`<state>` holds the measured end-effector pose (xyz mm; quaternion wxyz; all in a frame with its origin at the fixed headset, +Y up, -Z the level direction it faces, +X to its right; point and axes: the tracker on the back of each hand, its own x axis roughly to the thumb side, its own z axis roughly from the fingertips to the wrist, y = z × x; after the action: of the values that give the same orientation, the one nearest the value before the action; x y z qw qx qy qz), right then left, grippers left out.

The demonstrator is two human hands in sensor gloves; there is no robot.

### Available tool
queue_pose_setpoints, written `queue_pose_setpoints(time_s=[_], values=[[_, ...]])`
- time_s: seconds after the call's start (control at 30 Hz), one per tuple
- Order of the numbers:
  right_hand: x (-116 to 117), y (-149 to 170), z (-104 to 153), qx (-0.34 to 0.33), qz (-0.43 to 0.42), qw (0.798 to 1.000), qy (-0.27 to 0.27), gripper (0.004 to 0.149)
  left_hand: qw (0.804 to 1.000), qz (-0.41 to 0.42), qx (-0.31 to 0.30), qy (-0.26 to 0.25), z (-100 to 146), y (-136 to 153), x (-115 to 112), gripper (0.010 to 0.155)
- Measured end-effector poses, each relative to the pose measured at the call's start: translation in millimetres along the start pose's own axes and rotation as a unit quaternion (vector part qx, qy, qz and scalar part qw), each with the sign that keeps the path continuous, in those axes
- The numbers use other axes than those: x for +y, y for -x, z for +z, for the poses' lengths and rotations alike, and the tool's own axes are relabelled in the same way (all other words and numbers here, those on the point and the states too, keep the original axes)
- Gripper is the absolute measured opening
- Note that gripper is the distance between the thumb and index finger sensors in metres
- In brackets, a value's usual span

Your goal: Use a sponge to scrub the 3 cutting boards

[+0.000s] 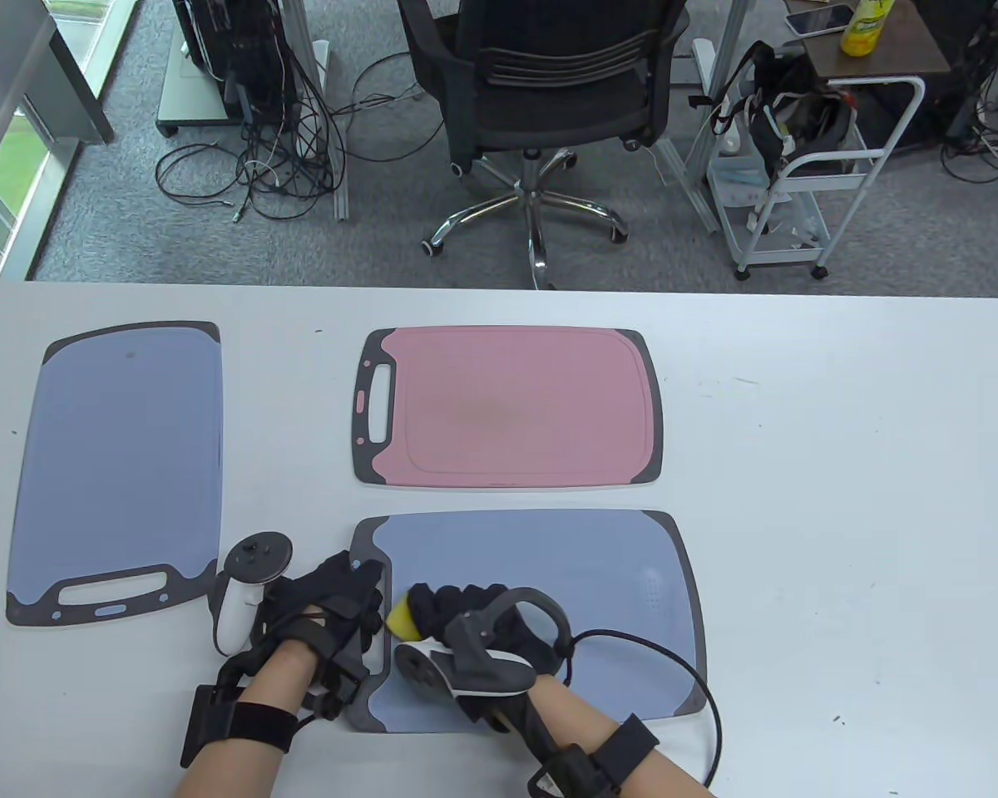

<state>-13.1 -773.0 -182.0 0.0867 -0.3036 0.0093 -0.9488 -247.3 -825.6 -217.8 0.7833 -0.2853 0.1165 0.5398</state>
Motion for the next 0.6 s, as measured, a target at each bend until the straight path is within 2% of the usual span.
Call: queue_pose_setpoints(time_s=[0.1, 0.2, 0.23, 0.27, 0.33, 0.43, 0.5, 0.6], values=[[20.6, 73.7, 38.1, 0.107, -0.014, 0.994, -0.024, 0.069, 1.000, -0.003, 0.000, -0.006, -0.3, -0.5, -0.1, 0.055], [41.2, 145.9, 87.4, 0.234, -0.040, 0.970, -0.056, 0.069, 1.000, -0.003, -0.001, -0.008, -2.4, -2.1, 0.8, 0.056], [45.8, 160.9, 99.4, 0.269, -0.057, 0.959, -0.068, 0.069, 1.000, -0.003, -0.001, -0.008, -3.2, -2.7, 1.2, 0.056], [51.7, 181.6, 116.3, 0.299, -0.061, 0.951, -0.059, 0.069, 1.000, -0.004, -0.001, -0.007, -4.1, -3.3, 1.5, 0.056], [57.0, 197.6, 130.2, 0.322, -0.068, 0.943, -0.042, 0.069, 1.000, -0.004, -0.002, -0.004, -4.5, -3.7, 1.7, 0.056], [49.4, 182.6, 115.9, 0.300, -0.058, 0.951, -0.055, 0.070, 1.000, -0.003, -0.002, -0.002, -4.1, -3.8, 1.6, 0.056], [41.3, 156.2, 91.9, 0.224, -0.061, 0.971, -0.054, 0.069, 1.000, -0.002, -0.002, -0.001, -3.9, -3.7, 1.5, 0.056], [20.2, 80.6, 43.4, 0.117, -0.092, 0.988, -0.029, 0.069, 1.000, -0.005, -0.002, -0.008, -1.3, -2.6, 0.7, 0.056]])
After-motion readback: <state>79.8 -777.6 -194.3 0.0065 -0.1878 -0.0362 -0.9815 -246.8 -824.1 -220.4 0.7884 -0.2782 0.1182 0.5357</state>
